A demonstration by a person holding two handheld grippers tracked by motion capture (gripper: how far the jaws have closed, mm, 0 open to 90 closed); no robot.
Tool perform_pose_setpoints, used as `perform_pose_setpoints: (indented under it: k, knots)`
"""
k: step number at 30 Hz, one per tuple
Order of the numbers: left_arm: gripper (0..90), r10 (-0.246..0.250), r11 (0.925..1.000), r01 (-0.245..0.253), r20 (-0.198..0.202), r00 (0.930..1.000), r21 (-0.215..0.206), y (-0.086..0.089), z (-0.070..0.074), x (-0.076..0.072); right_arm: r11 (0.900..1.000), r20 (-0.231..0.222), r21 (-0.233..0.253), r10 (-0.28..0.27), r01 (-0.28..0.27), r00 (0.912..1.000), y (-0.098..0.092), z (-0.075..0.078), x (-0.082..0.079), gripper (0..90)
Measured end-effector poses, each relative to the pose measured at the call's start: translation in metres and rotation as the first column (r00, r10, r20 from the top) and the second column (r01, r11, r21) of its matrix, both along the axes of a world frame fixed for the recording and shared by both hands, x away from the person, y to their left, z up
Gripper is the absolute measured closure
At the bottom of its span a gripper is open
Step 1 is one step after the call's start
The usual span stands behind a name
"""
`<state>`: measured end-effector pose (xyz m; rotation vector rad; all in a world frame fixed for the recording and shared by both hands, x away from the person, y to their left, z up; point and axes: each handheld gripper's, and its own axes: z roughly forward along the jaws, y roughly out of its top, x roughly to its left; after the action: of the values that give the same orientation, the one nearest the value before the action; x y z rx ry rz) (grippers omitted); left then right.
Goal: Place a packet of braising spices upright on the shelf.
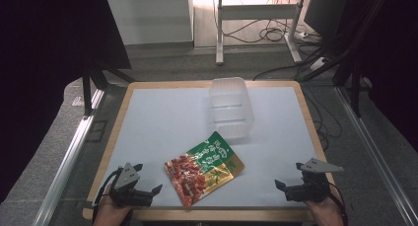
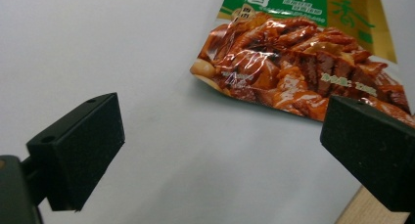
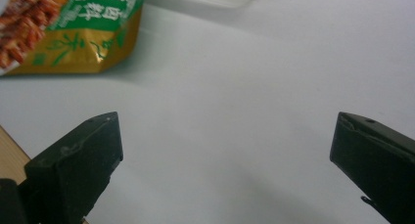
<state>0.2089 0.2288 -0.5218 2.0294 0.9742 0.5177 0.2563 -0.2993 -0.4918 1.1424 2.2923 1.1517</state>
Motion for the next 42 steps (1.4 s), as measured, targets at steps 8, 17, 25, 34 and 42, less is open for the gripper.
perform_pose_setpoints:
  k: [8,17,25,34,42]
  knots:
    - [3.4,-0.006,0.9999,0.006,0.003,1.0000,-0.009,0.0015,0.0000,-0.0010,1.000,-0.007,-0.024,0.015,-0.016,0.9999,0.0032,-0.0040,0.0010,0.0]
    - [3.5,-0.006,0.9998,0.006,-0.006,1.0000,-0.020,0.0026,0.0000,0.0000,1.000,0.004,-0.023,0.006,-0.005,1.0000,0.0012,-0.0039,0.0017,0.0]
    - [3.5,-0.010,0.9999,0.010,-0.007,0.9999,-0.012,0.0019,-0.0001,0.0000,1.000,0.007,-0.019,0.011,-0.011,0.9999,0.0019,-0.0043,0.0025,0.0]
    - [3.5,-0.012,0.9999,0.012,-0.009,0.9999,-0.010,0.0015,-0.0002,0.0002,1.000,0.026,-0.018,0.014,-0.013,0.9996,0.0023,-0.0027,0.0030,0.0]
    - [3.5,-0.014,0.9999,0.014,-0.010,0.9999,-0.009,0.0013,-0.0003,0.0003,1.000,0.038,0.003,0.018,-0.018,0.9991,0.0056,-0.0014,0.0045,0.0]
